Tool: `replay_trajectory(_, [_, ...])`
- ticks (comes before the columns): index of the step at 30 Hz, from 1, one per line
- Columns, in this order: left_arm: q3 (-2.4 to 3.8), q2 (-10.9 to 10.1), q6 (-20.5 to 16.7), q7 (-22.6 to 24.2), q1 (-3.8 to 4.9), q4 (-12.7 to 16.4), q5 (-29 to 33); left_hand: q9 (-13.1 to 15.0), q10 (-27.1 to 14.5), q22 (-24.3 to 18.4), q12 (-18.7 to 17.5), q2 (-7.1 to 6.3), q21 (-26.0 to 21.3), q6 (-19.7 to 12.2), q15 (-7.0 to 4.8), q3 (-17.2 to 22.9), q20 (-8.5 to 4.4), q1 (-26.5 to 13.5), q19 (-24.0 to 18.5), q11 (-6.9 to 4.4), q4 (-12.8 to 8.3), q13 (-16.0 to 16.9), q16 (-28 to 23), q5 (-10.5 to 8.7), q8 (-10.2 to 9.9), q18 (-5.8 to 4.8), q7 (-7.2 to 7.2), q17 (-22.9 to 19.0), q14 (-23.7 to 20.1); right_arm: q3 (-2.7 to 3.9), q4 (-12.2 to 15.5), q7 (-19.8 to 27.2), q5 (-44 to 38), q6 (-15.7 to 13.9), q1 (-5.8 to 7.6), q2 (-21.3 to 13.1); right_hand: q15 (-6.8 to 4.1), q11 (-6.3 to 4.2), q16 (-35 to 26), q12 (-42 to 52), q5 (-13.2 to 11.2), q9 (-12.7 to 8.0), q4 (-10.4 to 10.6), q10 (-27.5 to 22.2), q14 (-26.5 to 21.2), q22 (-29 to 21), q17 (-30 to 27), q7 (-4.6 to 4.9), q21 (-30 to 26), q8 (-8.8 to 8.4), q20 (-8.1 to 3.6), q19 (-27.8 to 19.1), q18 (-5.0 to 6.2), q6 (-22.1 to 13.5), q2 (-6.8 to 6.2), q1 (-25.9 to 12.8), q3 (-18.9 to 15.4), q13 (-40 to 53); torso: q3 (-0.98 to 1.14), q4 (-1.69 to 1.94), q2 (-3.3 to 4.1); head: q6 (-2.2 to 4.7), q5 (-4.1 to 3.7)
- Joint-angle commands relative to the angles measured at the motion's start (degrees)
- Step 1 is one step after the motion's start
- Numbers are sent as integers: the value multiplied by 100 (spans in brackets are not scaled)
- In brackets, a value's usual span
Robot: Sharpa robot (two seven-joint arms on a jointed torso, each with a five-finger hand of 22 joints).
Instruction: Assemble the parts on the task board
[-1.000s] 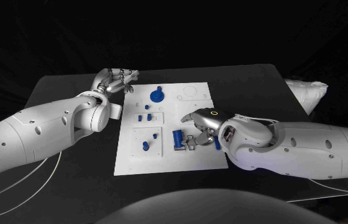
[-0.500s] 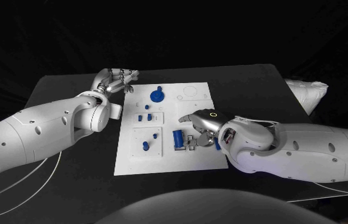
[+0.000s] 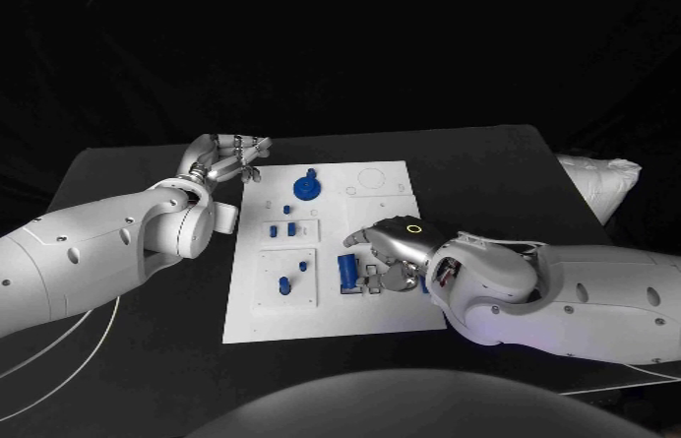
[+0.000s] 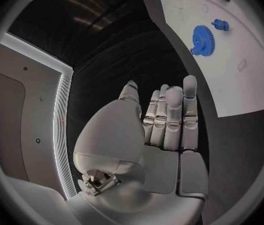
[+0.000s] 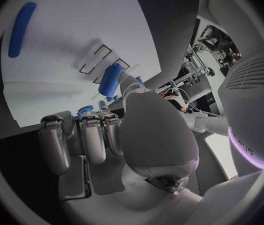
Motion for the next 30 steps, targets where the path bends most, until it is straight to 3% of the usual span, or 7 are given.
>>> replay_trajectory(1, [4, 9, 90, 38, 1, 12, -24, 8, -40, -4, 36, 32, -24, -45, 7, -26, 4, 13, 31, -1, 0, 0, -39, 26, 26, 53, 13, -7, -32, -1, 30, 191, -151, -144, -10, -10, -39, -29, 23, 23, 62, 52, -78, 599, 597, 1506, 1510, -5, 26, 104, -51, 589, -39, 146, 23, 96, 17, 1507, -2, 3, 1, 1, 1])
replay_trajectory(13, [4, 14, 100, 38, -5, 3, -24, 10, -43, -5, 47, 48, -47, -45, 6, -39, 4, 27, 29, -2, -1, 0, -43, 27, 32, 55, 11, -10, -37, -1, -64, 230, -68, 34, -18, 62, -48, -32, 23, 23, 95, 75, -134, 599, 597, 1506, 1510, -12, 26, 140, -60, 589, -39, 163, 42, 107, 29, 1507, -3, 10, -3, 1, -6])
replay_trajectory(22, [4, 5, 95, 33, -6, 8, -24, 10, -43, -5, 47, 48, -47, -45, 6, -39, 4, 27, 29, -2, -1, 0, -43, 27, 32, 55, 11, -10, -37, -1, -54, 257, -37, 0, -19, 72, -63, -54, 23, 23, 132, 94, -174, 599, 597, 1506, 1510, -39, 26, 172, -70, 589, -39, 171, 58, 115, 42, 1507, 1, -3, 3, 1, 11])
replay_trajectory(30, [4, 8, 102, 32, -7, 10, -24, 10, -43, -5, 47, 48, -47, -45, 6, -39, 4, 27, 29, -2, -1, 0, -43, 27, 32, 55, 11, -10, -37, -1, 10, 367, -5, -199, -21, 45, -144, -145, 23, 23, 164, 299, -301, 599, 597, 1506, 1510, -130, 26, 503, -149, 589, -39, 305, 109, 72, 56, 1507, 2, 0, 2, 1, 4])
